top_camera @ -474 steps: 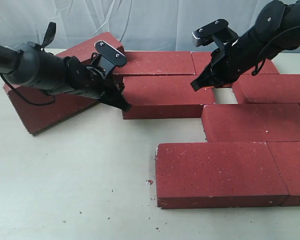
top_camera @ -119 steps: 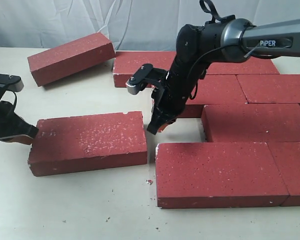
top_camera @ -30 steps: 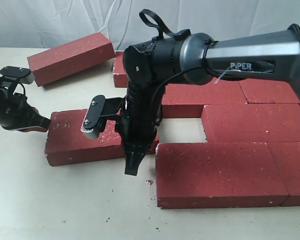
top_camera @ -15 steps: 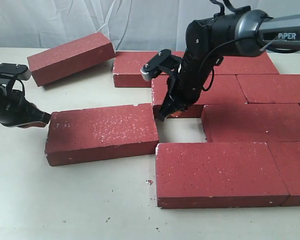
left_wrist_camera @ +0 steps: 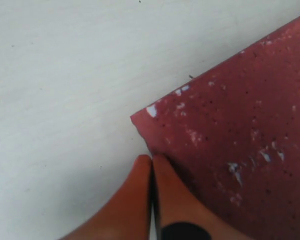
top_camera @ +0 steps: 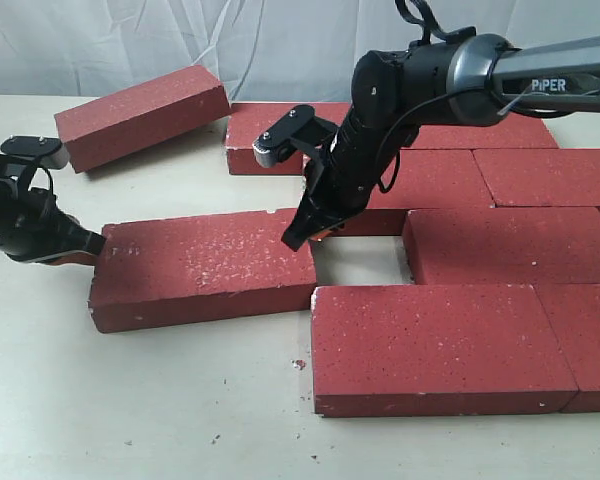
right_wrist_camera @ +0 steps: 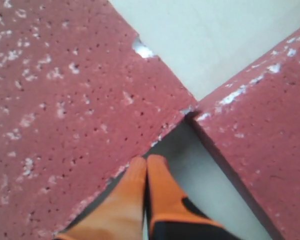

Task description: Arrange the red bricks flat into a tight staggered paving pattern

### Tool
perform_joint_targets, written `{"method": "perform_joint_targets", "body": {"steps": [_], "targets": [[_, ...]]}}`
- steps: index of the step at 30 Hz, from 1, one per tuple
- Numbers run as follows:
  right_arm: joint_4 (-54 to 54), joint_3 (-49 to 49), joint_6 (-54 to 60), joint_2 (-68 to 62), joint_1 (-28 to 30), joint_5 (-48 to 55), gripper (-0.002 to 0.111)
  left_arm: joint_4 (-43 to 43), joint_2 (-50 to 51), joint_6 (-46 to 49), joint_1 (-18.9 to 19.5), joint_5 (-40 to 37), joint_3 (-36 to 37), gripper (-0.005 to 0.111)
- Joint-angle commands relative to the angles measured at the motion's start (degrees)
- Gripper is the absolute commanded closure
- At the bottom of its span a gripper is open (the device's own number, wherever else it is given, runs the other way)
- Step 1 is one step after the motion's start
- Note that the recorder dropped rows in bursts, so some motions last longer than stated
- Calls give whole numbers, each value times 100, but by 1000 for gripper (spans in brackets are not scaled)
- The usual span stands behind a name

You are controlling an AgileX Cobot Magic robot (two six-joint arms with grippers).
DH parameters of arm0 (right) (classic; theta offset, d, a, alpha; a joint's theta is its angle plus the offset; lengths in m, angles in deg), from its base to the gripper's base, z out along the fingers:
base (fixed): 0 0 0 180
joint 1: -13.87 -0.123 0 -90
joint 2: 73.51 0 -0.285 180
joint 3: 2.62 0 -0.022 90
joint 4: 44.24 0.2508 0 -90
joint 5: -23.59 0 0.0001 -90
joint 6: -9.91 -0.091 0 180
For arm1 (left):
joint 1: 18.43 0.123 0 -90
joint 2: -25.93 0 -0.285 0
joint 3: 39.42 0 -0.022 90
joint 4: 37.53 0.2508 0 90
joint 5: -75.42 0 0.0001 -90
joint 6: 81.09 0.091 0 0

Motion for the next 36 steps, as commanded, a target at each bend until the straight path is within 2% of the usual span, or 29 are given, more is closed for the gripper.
{"method": "perform_joint_targets", "body": {"steps": [1, 9, 14, 25, 30, 36], "targets": [[71, -57, 133, 26, -28, 467, 109, 16, -9, 71, -54, -169, -67, 107], [-97, -93, 133, 49, -28, 651, 109, -108, -9, 152, -54, -204, -67, 107], [-175, -93, 85, 424, -28, 718, 109, -795, 205, 792, -64, -154, -71, 107], [-475, -93, -42, 447, -15, 683, 109, -495, 392, 749, -37, -143, -179, 107], [-1015, -93, -42, 56, -15, 306, 109, -257, 86, 527, 219, -202, -179, 107], [-1041, -93, -81, -145, -15, -160, 109, -214, -3, 346, 455, -207, -179, 107]]}}
